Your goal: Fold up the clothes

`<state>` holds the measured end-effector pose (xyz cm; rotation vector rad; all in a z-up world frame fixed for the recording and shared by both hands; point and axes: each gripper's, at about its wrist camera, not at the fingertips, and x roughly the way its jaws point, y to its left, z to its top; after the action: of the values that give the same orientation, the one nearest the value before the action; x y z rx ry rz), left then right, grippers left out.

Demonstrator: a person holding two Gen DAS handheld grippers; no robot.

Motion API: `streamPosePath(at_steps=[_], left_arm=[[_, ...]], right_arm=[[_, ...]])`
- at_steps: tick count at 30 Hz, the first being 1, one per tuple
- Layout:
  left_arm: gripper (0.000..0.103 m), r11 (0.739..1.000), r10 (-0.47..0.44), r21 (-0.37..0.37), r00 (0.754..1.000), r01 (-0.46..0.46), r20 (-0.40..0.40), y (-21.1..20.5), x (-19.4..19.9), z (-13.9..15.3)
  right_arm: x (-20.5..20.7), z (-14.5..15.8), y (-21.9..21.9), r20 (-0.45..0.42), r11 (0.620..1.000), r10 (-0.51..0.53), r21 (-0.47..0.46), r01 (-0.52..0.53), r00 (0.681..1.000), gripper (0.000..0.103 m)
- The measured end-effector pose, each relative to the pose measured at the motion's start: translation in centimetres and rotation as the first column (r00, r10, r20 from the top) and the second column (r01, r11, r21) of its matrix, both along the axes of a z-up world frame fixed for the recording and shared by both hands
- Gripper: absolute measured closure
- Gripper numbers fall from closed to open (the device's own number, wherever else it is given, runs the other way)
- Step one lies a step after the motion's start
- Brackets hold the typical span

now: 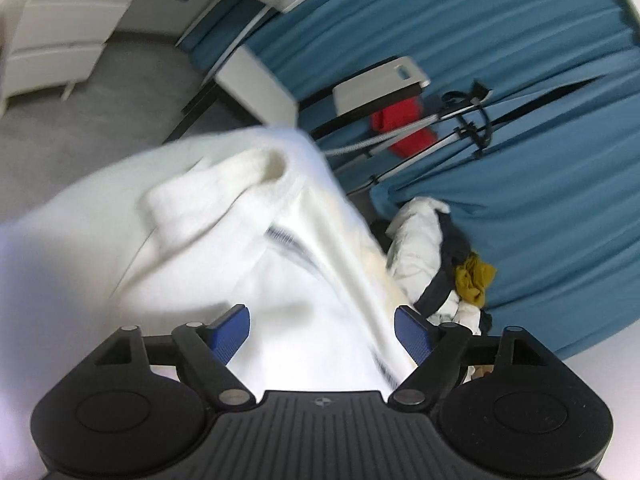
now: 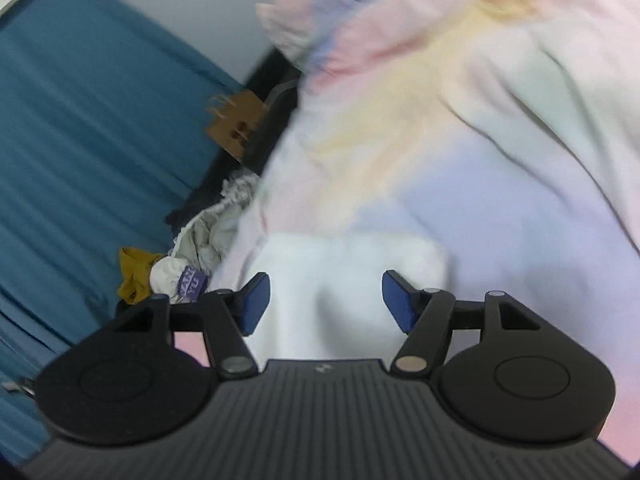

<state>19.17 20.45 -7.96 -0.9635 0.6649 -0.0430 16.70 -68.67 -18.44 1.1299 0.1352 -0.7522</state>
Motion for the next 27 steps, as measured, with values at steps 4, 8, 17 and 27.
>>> streamPosePath(at_steps=[4, 8, 17, 27], left_arm=[[0.014, 0.997, 0.047, -0.06, 0.998, -0.05, -0.046, 1.2, -2.9, -0.7], [0.013, 0.988, 0.044, -0.139, 0.991, -0.062, -0.13, 1.9, -2.0, -3.2], [0.025, 0.983, -0.002, -0.181, 0.982, -0.033, -0.19, 0.2, 2.4, -7.7], [0.071, 0.988, 0.063, -0.138, 0.995, -0.073, -0.075, -0.1, 4.3, -6.8]], right_arm=[[-2.6, -2.1, 0.2, 0.064, 0.986, 0.015, 0.163, -0.026, 0.998, 0.038], [-3.3, -4.5, -0.4, 0.064, 0.952, 0.031, 0.302, -0.049, 0.997, 0.038], [1.2, -6.4, -1.7, 0.1, 0.952, 0.219, 0.196, -0.235, 0.971, 0.038], [7.3, -6.3, -3.2, 0.094, 0.954, 0.295, 0.033, -0.299, 0.951, 0.048]])
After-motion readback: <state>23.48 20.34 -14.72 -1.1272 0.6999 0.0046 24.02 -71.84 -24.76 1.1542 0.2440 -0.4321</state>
